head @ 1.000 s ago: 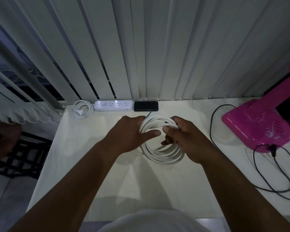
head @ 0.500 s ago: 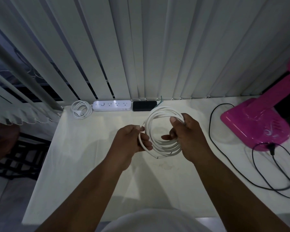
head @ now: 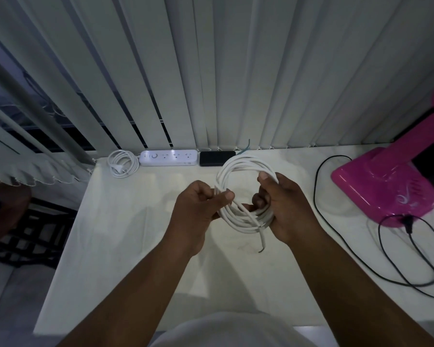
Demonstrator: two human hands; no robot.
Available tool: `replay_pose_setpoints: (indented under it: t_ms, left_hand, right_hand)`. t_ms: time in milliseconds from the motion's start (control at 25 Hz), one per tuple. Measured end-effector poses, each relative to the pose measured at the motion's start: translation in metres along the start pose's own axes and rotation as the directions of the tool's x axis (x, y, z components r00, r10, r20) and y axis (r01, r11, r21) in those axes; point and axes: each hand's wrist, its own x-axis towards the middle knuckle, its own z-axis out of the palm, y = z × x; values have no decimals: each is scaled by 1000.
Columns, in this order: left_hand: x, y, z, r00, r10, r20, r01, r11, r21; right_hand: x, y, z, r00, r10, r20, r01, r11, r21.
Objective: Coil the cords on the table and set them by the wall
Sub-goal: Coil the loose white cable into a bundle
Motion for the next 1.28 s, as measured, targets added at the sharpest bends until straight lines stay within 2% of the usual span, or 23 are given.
replay_pose_setpoints:
  t_ms: [120, 200, 320, 440, 560, 640, 720, 800, 840, 960, 1000, 1120, 1280]
  left_hand:
    - [4, 1, 0, 998, -40, 54, 36, 998, 57]
    - [5, 4, 1, 990, -43, 131, 8, 966, 257]
    - [5, 8, 6, 986, 112, 122, -158, 864, 479]
    - [6, 10, 10, 940, 313, 134, -322, 691, 647]
    - [10, 10, 12, 900, 410, 144, -386, 602, 699]
    - [10, 6, 13, 906, 398, 141, -390, 660, 642]
    - [10, 0, 13, 920, 337, 201, -392, 793, 467]
    - [9, -3, 10, 914, 319, 249, -396, 835, 382]
    - [8, -4, 7, 911, 325, 253, -405, 818, 408]
    - [7, -9, -1, 888, 376, 265, -459, 675, 578]
    - [5, -10, 0, 894, 364, 261, -447, 684, 577]
    - [-2, -7, 14, 960, 204, 190, -257, 914, 315]
    - [-3, -11, 20, 995, -6, 102, -7, 992, 128]
  right_hand:
    - [-8, -1, 5, 998, 58, 30, -60, 996, 68]
    - [-11, -2, 6, 998, 53, 28, -54, 997, 53]
    - [-12, -5, 5, 999, 21, 36, -21, 1000, -22]
    - [-12, -11, 2, 997, -33, 65, 38, 996, -75]
    - [-14, -12, 5, 992, -97, 85, 108, 983, -146]
    - [-15, -10, 7, 987, -137, 80, 148, 978, -149]
    - [-14, -13, 6, 984, -159, 75, 169, 974, -148]
    - [-12, -17, 5, 984, -162, 78, 171, 976, -133]
    - [-11, -19, 4, 984, -160, 74, 168, 980, -107]
    - [-9, -31, 0, 984, -174, 36, 176, 983, -47]
    - [-8, -34, -1, 982, -188, 24, 189, 981, -54]
    - [-8, -31, 5, 968, -249, -31, 245, 966, -87]
    - [-12, 0, 18, 931, -309, -194, 284, 948, -146]
